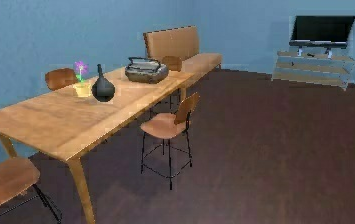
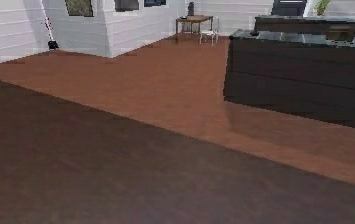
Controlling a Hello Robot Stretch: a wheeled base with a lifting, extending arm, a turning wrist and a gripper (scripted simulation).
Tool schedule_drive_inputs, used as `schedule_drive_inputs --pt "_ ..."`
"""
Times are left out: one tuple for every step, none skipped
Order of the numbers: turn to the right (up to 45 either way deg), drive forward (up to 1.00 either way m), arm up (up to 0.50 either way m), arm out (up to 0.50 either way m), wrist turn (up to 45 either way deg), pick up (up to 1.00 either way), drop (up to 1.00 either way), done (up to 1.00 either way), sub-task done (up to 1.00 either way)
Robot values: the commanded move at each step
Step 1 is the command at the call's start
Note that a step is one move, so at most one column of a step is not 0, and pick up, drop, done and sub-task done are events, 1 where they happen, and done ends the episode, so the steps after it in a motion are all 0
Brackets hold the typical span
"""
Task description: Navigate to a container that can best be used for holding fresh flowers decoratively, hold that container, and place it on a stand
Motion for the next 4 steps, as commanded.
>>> schedule_drive_inputs --pt "0.0 0.6 0.0 0.0 0.0 0.0 0.0 0.0 0.0" --pt "-45.0 0.0 0.0 0.0 0.0 0.0 0.0 0.0 0.0" --pt "-45.0 0.0 0.0 0.0 0.0 0.0 0.0 0.0 0.0" --pt "-27.0 0.0 0.0 0.0 0.0 0.0 0.0 0.0 0.0"
